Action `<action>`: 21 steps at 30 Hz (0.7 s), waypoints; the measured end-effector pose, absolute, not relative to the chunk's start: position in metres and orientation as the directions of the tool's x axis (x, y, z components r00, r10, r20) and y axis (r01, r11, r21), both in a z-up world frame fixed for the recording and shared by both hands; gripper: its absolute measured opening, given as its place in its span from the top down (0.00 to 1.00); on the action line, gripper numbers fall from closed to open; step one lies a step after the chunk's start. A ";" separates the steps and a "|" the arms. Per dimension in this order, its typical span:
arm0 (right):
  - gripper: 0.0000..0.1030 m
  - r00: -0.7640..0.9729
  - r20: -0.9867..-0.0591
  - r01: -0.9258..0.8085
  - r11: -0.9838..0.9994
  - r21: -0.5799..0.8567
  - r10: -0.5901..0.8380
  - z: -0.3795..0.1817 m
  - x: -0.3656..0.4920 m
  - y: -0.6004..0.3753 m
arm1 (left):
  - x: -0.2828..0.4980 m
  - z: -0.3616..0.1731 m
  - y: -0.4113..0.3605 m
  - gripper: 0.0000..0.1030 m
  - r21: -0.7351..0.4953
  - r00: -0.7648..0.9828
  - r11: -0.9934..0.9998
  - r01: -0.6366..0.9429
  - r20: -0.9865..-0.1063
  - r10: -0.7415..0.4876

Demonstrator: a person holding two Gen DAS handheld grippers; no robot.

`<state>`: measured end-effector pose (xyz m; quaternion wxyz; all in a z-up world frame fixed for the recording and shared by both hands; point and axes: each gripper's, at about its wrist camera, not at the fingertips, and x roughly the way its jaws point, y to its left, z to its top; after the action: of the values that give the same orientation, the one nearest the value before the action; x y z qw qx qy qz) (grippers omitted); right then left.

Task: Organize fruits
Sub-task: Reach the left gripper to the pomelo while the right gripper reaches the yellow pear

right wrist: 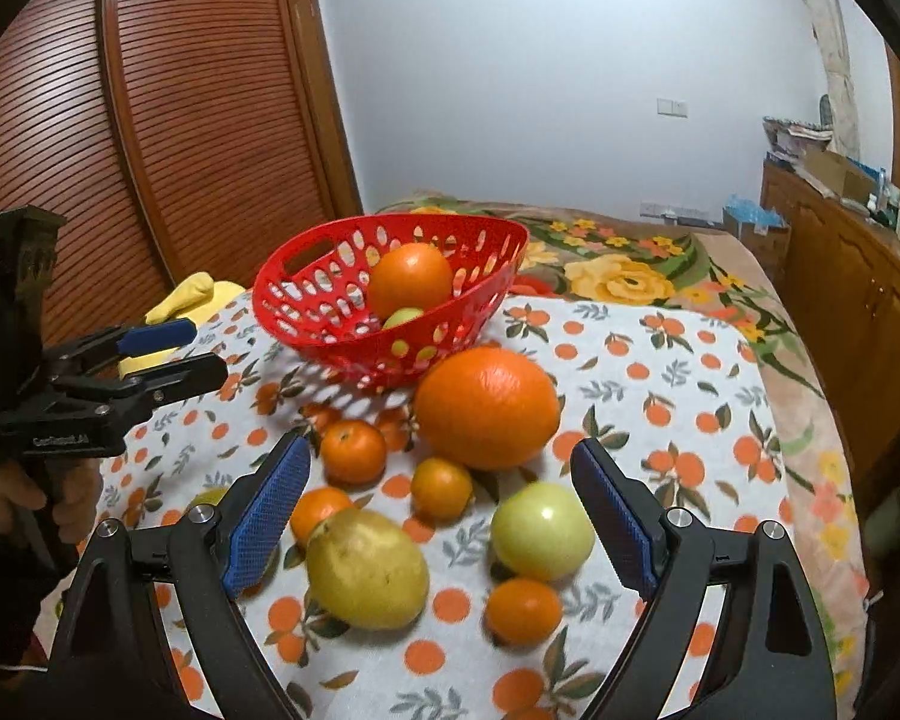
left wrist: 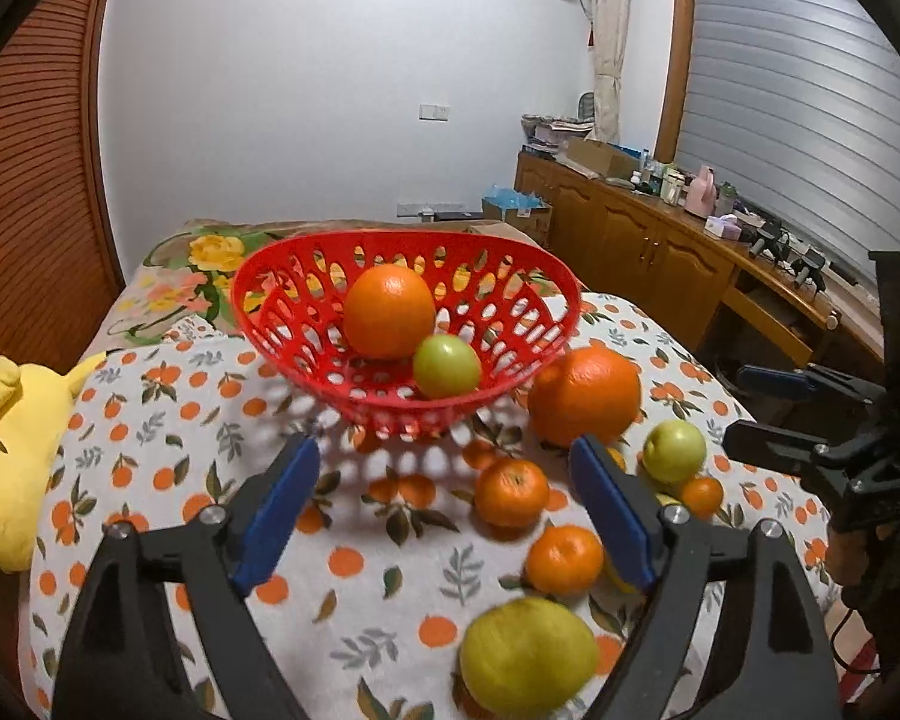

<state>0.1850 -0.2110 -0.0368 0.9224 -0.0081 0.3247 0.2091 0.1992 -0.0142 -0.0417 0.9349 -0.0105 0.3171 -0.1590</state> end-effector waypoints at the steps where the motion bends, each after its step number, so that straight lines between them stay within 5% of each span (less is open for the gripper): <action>1: 0.12 0.700 -0.603 -0.391 0.912 0.123 0.382 -0.038 0.183 -0.210 | 0.196 -0.043 -0.014 0.16 -0.122 0.747 0.949 0.292 -0.591 -0.305; 21: 0.16 0.631 -0.652 -0.411 0.894 0.180 0.422 -0.086 0.165 -0.193 | 0.142 -0.081 -0.015 0.15 -0.166 0.689 0.942 0.292 -0.647 -0.327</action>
<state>0.1649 -0.1929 -0.0856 0.9029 0.0073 0.3627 0.2305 0.1423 -0.0148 -0.0813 0.9185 -0.0249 0.3568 -0.1684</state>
